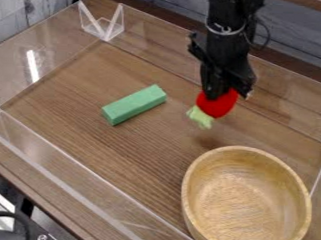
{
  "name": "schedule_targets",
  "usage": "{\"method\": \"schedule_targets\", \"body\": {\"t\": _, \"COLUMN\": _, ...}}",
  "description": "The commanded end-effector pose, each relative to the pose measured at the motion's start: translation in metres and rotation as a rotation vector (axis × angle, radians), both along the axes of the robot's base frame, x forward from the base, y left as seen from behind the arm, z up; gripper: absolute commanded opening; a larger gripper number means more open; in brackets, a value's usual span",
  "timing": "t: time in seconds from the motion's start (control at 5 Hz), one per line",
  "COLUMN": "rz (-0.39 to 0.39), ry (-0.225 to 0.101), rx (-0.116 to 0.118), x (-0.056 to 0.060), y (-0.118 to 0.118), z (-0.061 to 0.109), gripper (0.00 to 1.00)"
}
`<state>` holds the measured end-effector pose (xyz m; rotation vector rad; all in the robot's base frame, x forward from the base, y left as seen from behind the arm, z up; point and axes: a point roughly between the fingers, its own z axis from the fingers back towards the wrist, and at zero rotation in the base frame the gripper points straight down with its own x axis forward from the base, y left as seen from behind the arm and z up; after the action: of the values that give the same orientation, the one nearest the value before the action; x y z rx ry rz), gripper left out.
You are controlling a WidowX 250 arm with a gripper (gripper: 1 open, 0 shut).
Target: Move the red object to the left side of the table
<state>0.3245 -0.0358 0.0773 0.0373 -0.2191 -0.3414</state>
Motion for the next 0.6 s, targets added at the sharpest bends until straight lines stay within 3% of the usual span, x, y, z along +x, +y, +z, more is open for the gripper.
{"method": "schedule_targets", "body": {"t": 0.0, "rz": -0.055, "ry": -0.061, "rx": -0.011, "x": -0.002, "y": -0.017, "z": 0.015, "gripper": 0.00}}
{"method": "schedule_targets", "body": {"t": 0.4, "rz": 0.002, "ry": -0.085, "rx": -0.005, "x": -0.006, "y": 0.009, "z": 0.030, "gripper": 0.00}}
